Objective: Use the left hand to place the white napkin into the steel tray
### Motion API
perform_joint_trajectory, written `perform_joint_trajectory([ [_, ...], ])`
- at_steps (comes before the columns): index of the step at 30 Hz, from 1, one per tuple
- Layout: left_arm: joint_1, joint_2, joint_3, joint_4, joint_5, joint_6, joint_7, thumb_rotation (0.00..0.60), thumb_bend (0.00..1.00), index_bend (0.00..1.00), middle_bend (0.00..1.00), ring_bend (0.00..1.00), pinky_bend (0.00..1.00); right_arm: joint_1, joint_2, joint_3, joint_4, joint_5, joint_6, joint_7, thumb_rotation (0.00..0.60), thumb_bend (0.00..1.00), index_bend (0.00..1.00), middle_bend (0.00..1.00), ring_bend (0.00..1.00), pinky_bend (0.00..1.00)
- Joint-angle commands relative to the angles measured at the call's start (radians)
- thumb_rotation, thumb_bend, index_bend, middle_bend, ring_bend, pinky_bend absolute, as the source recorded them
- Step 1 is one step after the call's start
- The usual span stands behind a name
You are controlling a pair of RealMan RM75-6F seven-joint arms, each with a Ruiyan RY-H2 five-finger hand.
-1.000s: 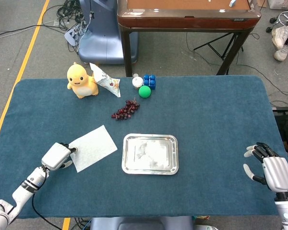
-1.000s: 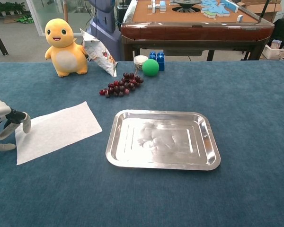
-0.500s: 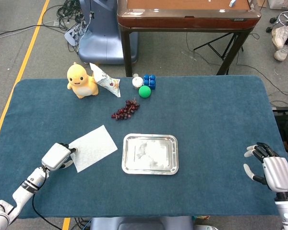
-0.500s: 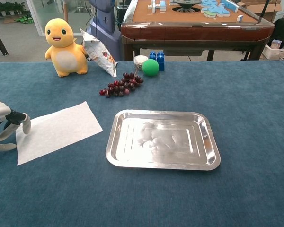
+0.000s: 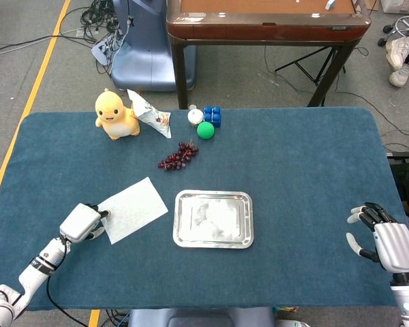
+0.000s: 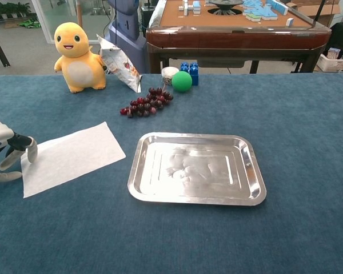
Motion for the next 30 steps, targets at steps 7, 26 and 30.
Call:
perform_joint_trajectory([
  [7, 0.004, -0.001, -0.003, -0.004, -0.005, -0.001, -0.009, 0.600, 0.29, 0.50, 0.77, 0.58, 0.65, 0.000, 0.000, 0.000, -0.001, 0.000, 0.001, 0.000, 0.600, 0.35, 0.45, 0.34, 0.18, 0.37],
  [26, 0.006, -0.002, -0.012, -0.018, -0.018, -0.009, -0.028, 0.600, 0.35, 0.56, 0.77, 0.58, 0.65, -0.002, 0.002, 0.002, -0.001, 0.002, 0.003, 0.002, 0.600, 0.35, 0.45, 0.34, 0.18, 0.37],
  [30, 0.008, -0.001, -0.014, -0.022, -0.021, -0.010, -0.036, 0.600, 0.36, 0.57, 0.77, 0.58, 0.65, -0.001, 0.001, 0.001, 0.000, 0.001, 0.002, 0.001, 0.600, 0.35, 0.45, 0.34, 0.18, 0.37],
])
